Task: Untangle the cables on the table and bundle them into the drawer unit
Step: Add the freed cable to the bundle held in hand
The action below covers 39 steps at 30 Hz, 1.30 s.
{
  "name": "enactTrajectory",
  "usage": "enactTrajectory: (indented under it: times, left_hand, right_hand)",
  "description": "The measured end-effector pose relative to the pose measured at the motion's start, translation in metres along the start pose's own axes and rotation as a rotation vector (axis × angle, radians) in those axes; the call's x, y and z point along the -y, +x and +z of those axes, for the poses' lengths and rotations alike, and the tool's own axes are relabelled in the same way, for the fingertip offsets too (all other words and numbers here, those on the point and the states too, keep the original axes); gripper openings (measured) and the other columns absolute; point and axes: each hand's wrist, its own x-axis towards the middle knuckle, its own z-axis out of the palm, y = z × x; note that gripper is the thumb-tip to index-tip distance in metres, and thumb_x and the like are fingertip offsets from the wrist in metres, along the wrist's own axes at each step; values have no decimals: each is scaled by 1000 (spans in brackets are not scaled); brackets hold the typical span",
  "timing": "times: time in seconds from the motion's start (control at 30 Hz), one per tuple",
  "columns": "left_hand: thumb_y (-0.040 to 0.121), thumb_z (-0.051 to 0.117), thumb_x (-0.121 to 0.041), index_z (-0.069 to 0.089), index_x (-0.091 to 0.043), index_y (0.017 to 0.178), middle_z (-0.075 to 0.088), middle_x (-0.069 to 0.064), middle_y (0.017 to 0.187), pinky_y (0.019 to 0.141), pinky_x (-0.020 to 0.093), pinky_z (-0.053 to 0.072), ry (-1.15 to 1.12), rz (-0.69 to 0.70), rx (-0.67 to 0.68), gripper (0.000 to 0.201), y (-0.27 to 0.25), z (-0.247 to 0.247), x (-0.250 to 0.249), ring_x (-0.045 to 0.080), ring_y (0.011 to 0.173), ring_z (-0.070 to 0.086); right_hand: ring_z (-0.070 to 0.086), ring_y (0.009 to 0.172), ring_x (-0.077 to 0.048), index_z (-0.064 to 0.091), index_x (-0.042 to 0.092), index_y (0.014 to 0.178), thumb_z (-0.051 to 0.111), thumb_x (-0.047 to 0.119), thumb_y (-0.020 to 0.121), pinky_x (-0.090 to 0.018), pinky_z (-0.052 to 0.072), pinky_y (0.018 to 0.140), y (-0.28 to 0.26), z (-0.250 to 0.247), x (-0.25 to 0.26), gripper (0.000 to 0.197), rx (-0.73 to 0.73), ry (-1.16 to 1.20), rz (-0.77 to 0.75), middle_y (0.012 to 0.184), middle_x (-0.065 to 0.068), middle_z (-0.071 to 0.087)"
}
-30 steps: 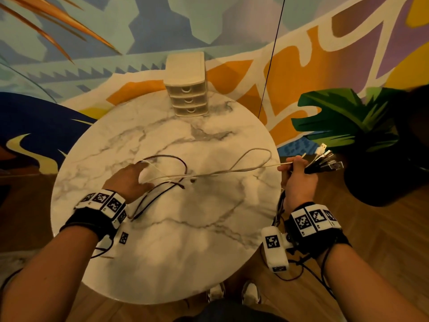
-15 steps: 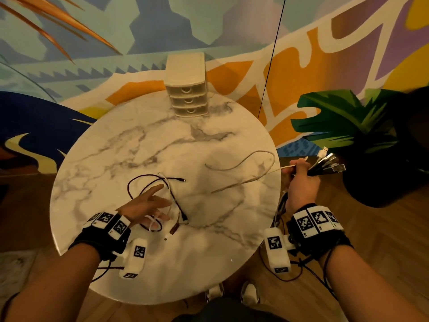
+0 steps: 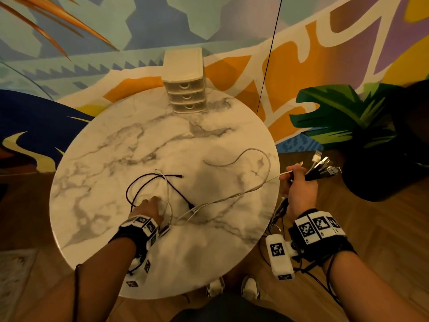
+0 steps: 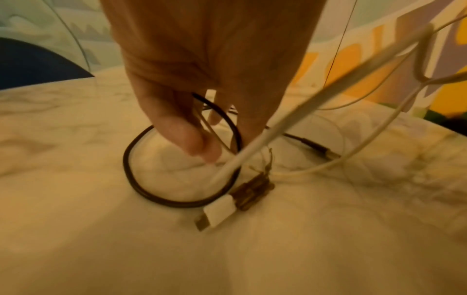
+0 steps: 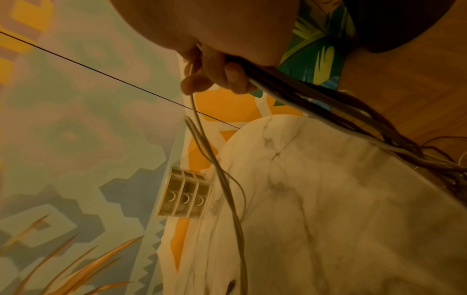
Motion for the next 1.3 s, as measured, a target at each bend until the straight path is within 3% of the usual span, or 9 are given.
enactTrajectory:
  times: [0.1,0.33,0.5,0.6,0.8,0.93,1.1,1.2,1.3]
  left_hand:
    - [87,52,-49,9,-24,148,47,11,134,89,38,48,83,39,-8,79,-3,7,1,32,113,54]
    - [91,37,-58,54,-19,92,62,6,98,70,30,44,-11,79,-94,42,-19,15,-31,25,86,59]
    - [89,50,-40,57,-17,104,63,9,107,78,33,49,-61,35,-43,28,-21,26,-43,28,95,61]
    - [88,56,-27,65,-15,97,67,11,100,77,31,50,-392,20,-49,17,-17,22,-40,30,91,63]
    - [88,60,-12,73,-6,84,66,3,78,38,19,38,-930,31,29,15,-30,-37,-32,16,49,48]
    - [90,55,-14,69,2,87,64,14,76,38,18,36,-1192,140,38,21,-49,-72,-36,13,35,32]
    - [93,51,-16,60,-9,84,69,8,78,53,26,50,-1907,95,-164,15,-40,-107,-33,15,49,51]
    - [94,52,-17,58,-14,82,61,15,87,62,37,52,-1373,-11,-154,13,-37,-84,-40,21,56,54]
    - [91,58,-16,62,-16,97,62,8,94,51,27,52,-971,276,-174,7,-63,-58,-80,15,53,54]
  right_hand:
    - [43,49,-14,58,19,74,48,30,97,-24,32,48,0,-3,-6,28,8,9,3,46,6,60]
    - [38,43,-10,58,18,73,46,29,98,-20,28,41,-7,-4,-11,29,23,-28,4,47,6,60]
    - [36,36,-6,58,17,73,45,29,98,-19,28,39,-10,-4,-14,31,46,-53,-2,46,7,60]
    - [35,33,-4,58,16,73,44,28,99,-19,28,38,-11,-6,-17,32,70,-77,-14,46,7,59]
    - [37,35,-5,59,16,72,45,29,99,-19,29,38,-12,-9,-22,33,82,-108,-20,54,3,60]
    - [36,36,-5,58,16,73,45,27,99,-22,29,41,-14,-3,-23,32,114,-116,-15,58,-1,59]
    - [36,41,-10,58,18,72,45,26,99,-23,29,44,-18,-1,-20,31,163,-146,-42,57,1,58]
    - [35,44,-12,58,17,71,46,25,99,-24,28,45,-23,-1,-15,31,181,-139,-48,52,3,58]
    - [34,45,-12,59,17,71,46,24,99,-24,28,46,-31,0,-9,31,214,-145,-57,51,3,57]
